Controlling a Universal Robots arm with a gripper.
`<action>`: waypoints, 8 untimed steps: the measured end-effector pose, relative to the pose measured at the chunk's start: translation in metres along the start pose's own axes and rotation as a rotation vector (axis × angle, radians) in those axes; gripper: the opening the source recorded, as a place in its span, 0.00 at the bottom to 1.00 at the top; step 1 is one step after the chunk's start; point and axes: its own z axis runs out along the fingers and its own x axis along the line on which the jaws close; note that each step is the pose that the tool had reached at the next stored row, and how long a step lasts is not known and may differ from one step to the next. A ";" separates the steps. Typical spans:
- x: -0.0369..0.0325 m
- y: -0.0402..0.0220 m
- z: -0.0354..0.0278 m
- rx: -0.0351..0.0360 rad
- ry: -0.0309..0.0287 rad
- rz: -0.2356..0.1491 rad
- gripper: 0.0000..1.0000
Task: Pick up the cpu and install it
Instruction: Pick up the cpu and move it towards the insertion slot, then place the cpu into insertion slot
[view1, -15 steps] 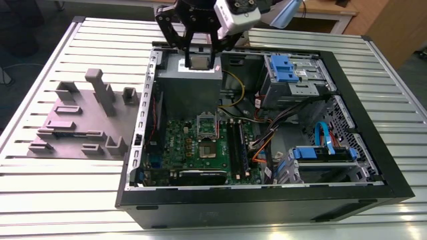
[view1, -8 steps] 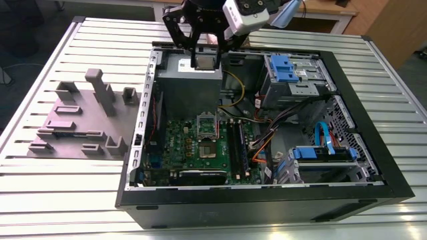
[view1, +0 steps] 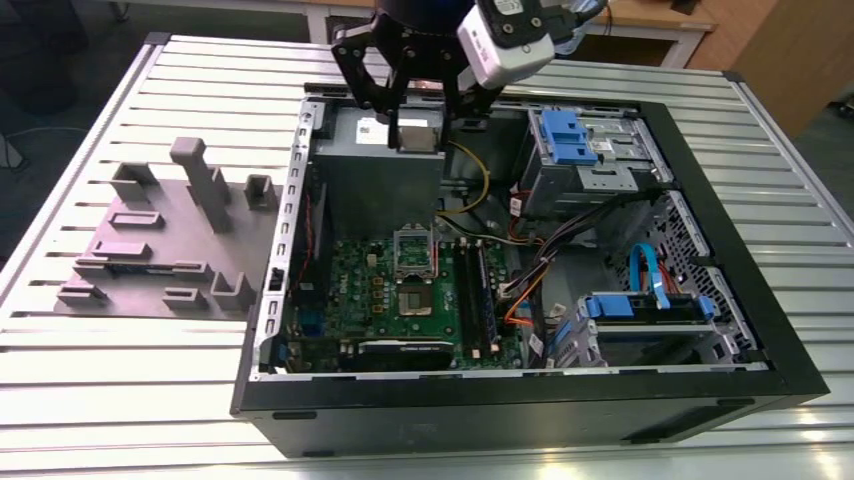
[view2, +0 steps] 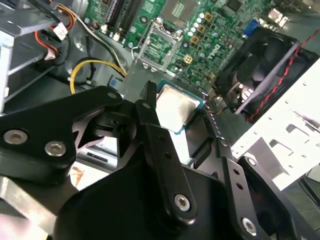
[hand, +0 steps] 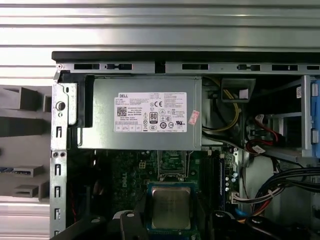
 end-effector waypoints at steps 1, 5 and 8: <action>-0.0026 -0.0001 -0.0001 0.0001 0.0000 0.000 0.47; -0.0104 -0.0003 -0.0002 0.0000 0.0000 0.000 0.47; -0.0110 -0.0002 -0.0002 0.0000 0.0000 0.000 0.47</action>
